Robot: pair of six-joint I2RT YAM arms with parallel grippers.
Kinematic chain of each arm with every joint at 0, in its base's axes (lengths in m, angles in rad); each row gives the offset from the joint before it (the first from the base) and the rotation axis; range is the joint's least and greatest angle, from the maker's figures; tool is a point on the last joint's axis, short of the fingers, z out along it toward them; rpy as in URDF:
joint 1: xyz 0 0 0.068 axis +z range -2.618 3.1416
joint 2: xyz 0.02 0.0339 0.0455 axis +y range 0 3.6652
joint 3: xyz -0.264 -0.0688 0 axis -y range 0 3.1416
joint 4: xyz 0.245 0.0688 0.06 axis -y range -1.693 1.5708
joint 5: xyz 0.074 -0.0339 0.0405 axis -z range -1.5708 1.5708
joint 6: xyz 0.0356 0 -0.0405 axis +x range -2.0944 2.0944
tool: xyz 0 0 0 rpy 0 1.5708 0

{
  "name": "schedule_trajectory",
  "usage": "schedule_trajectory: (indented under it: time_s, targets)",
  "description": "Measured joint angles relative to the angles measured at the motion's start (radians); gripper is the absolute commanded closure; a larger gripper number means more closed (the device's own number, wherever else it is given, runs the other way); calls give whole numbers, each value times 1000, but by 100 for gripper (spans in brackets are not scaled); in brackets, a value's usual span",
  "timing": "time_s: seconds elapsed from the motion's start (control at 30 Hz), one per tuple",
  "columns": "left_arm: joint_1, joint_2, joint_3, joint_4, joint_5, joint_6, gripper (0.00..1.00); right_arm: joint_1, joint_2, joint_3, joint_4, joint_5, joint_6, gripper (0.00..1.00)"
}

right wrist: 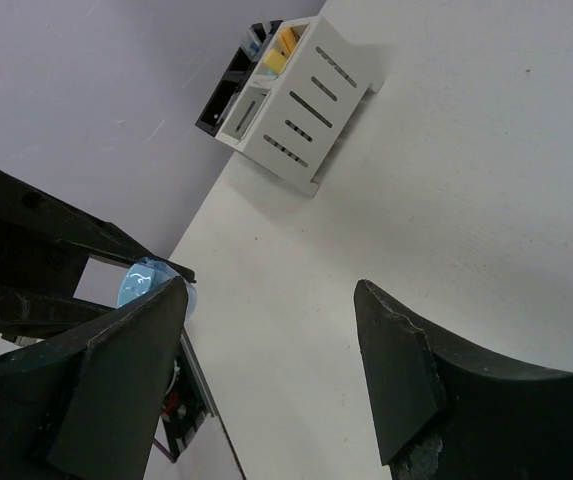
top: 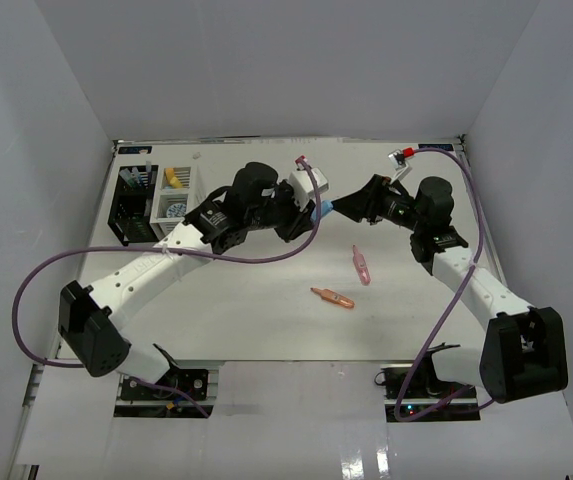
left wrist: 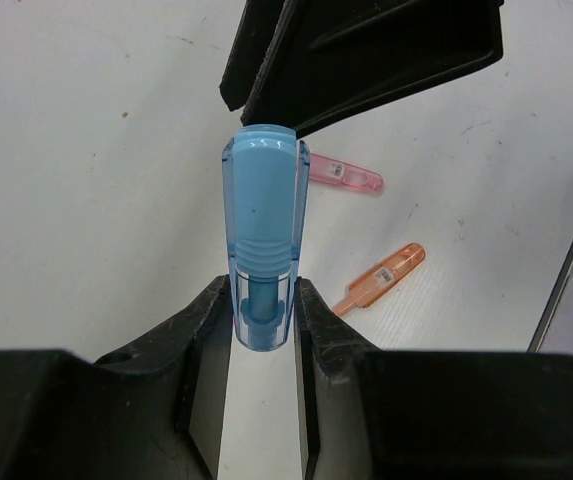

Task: Sort the stationery into containers
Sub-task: Close the pen cap on the pen.

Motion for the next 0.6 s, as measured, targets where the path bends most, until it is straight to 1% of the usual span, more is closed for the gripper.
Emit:
schedule_trajectory:
  time_s: [0.27, 0.4, 0.47, 0.6]
  targets:
    - [0, -9, -29, 50, 14, 4, 100, 0, -13, 0, -19, -1, -3, 26]
    - [0, -19, -63, 90, 14, 7, 100, -1, -21, 1, -50, 4, -30, 25]
    - [0, -34, -97, 113, 8, 11, 100, -6, -30, 7, -99, 14, -60, 21]
    - [0, -74, -188, 164, -30, 28, 100, -34, -37, 85, -280, 60, -167, 18]
